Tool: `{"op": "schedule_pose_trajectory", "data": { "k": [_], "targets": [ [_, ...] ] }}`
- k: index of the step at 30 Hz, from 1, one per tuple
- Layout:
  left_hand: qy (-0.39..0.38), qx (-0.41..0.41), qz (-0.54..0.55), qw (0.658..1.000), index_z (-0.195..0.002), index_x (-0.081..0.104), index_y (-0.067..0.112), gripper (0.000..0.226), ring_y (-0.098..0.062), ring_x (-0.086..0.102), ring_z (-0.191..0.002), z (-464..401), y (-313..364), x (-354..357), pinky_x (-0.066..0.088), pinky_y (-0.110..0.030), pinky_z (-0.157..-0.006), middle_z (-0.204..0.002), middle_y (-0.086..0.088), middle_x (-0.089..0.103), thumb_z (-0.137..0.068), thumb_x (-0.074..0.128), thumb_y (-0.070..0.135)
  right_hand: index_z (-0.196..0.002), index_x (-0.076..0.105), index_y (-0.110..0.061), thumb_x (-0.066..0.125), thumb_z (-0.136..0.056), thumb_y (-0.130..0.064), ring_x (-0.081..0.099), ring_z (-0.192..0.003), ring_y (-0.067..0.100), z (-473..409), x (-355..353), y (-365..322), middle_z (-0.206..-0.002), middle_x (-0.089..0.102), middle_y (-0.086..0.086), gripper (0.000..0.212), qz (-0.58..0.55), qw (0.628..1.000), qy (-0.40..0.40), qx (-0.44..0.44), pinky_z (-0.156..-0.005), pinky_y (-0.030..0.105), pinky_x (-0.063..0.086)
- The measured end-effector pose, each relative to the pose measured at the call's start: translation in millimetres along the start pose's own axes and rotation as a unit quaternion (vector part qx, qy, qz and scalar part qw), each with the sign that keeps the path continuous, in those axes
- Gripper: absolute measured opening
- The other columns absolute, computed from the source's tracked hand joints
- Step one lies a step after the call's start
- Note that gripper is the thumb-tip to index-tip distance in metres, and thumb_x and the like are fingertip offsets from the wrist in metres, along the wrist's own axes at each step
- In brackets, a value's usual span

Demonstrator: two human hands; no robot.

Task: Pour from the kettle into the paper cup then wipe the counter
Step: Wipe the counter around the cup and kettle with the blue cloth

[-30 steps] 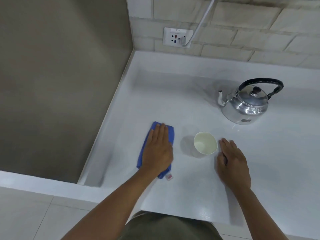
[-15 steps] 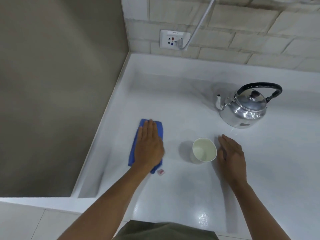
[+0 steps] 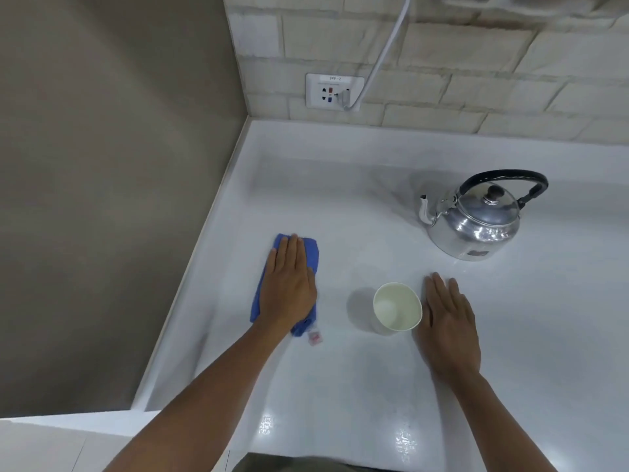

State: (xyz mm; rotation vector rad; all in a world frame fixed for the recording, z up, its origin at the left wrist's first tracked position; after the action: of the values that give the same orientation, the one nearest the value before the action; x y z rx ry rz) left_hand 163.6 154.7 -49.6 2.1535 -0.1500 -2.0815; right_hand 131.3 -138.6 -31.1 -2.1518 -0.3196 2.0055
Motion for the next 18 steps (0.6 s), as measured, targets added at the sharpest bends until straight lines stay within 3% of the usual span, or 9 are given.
{"op": "schedule_pose_trajectory", "data": {
  "k": [2, 5, 7, 9, 15, 18],
  "targets": [
    [-0.006, -0.006, 0.000, 1.000, -0.154, 0.022, -0.006, 0.063, -0.037, 0.019, -0.152, -14.1, 12.8, 4.7, 0.015, -0.046, -0.125, -0.162, -0.022, 0.022, -0.101, 0.026, 0.028, -0.152, 0.025, -0.014, 0.013, -0.093, -0.035, 0.011, -0.149, 0.023, -0.6, 3.8, 1.1, -0.159, 0.024, 0.000, 0.064, 0.012, 1.000, -0.017, -0.012, -0.119, 0.040, 0.017],
    [0.006, 0.091, -0.017, 0.996, -0.154, 0.024, -0.004, 0.064, -0.034, 0.022, -0.151, -4.2, 49.3, 7.7, 0.010, -0.042, -0.125, -0.162, -0.020, 0.026, -0.099, 0.021, 0.029, -0.154, 0.021, -0.012, 0.012, -0.094, -0.035, 0.009, -0.149, 0.025, -1.5, 6.2, 3.3, -0.161, 0.021, 0.002, 0.064, 0.032, 0.999, -0.025, -0.026, -0.118, 0.041, 0.018],
    [0.010, 0.159, -0.016, 0.987, -0.153, 0.030, -0.002, 0.061, -0.031, 0.027, -0.150, 24.7, 61.2, 5.1, 0.012, -0.041, -0.122, -0.161, -0.017, 0.031, -0.100, 0.026, 0.027, -0.154, 0.021, -0.012, 0.013, -0.096, -0.035, 0.008, -0.149, 0.025, -1.3, 7.3, 4.3, -0.161, 0.020, 0.002, 0.063, 0.033, 0.999, -0.026, -0.025, -0.118, 0.041, 0.019],
    [-0.007, 0.175, -0.001, 0.985, -0.154, 0.030, -0.001, 0.058, -0.028, 0.026, -0.151, 54.8, 53.5, 2.3, 0.019, -0.041, -0.122, -0.162, -0.013, 0.030, -0.102, 0.029, 0.027, -0.153, 0.022, -0.012, 0.015, -0.097, -0.034, 0.009, -0.149, 0.025, -1.6, 6.7, 3.4, -0.161, 0.021, 0.002, 0.061, 0.027, 0.999, -0.025, -0.021, -0.118, 0.041, 0.019],
    [-0.004, 0.046, -0.022, 0.999, -0.152, 0.032, -0.002, 0.064, -0.032, 0.030, -0.148, -8.6, -6.1, -1.8, 0.025, -0.044, -0.120, -0.159, -0.017, 0.035, -0.099, 0.021, 0.031, -0.153, 0.023, -0.013, 0.014, -0.096, -0.035, 0.009, -0.149, 0.023, -2.5, 6.7, 3.4, -0.160, 0.021, 0.001, 0.062, 0.023, 0.999, -0.022, -0.016, -0.119, 0.040, 0.018],
    [-0.022, -0.003, -0.010, 1.000, -0.156, 0.021, -0.001, 0.064, -0.033, 0.019, -0.152, -52.6, 1.5, -0.2, 0.016, -0.045, -0.124, -0.164, -0.016, 0.024, -0.100, 0.019, 0.032, -0.153, 0.025, -0.013, 0.014, -0.097, -0.035, 0.011, -0.149, 0.024, -1.8, 6.6, 3.6, -0.160, 0.023, 0.001, 0.061, 0.016, 1.000, -0.016, -0.013, -0.119, 0.040, 0.018]
  ]
}}
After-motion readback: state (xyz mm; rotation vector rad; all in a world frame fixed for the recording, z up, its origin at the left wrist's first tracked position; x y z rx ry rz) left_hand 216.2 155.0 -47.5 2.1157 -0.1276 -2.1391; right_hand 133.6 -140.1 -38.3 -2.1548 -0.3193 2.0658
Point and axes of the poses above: each hand's wrist, its own z-axis away from the middle knuckle, its own x-axis out of the palm, y = z × x, the point moved 7 cm from there along -z, towards the middle knuckle
